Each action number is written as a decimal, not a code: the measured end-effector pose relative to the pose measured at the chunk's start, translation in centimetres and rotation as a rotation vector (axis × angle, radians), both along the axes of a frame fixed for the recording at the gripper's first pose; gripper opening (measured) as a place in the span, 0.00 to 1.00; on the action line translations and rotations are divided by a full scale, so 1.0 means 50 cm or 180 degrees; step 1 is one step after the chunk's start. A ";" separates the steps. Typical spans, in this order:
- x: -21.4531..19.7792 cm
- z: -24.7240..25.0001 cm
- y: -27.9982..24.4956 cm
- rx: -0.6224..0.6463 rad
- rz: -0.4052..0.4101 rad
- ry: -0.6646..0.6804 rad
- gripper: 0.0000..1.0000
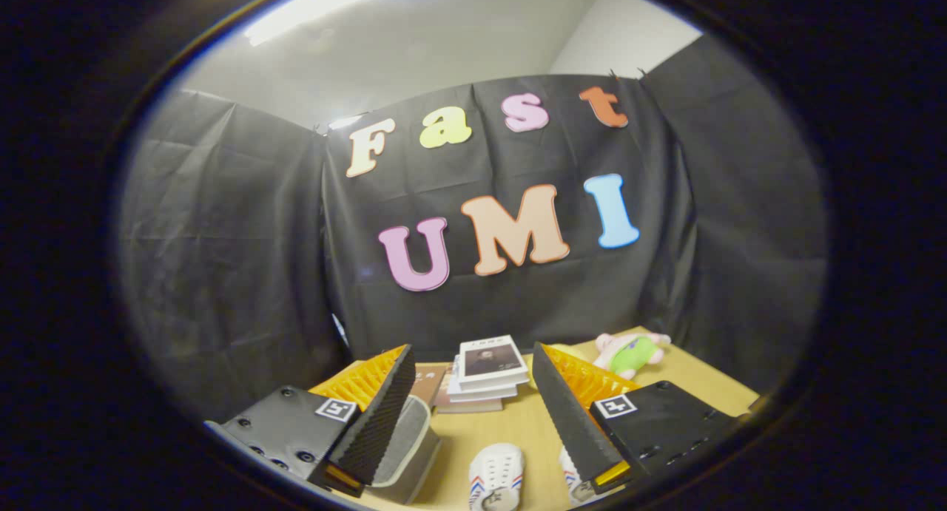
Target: Open the storage box then place both shoes into the box .Put the left shoe in first, then the right shoe, with the right side of both shoes facing outward in a uniform manner.
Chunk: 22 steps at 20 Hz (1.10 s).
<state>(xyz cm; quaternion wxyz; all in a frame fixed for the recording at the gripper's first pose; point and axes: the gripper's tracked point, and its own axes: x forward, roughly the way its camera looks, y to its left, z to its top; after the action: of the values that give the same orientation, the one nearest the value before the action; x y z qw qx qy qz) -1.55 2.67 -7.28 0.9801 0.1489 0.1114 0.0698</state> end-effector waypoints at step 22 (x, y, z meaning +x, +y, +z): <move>-0.160 -0.380 0.268 0.2567 0.1147 0.2530 0.99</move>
<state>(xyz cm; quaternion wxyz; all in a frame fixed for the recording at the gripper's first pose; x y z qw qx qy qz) -9.53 16.07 -26.30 0.7020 0.5029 0.4580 0.2108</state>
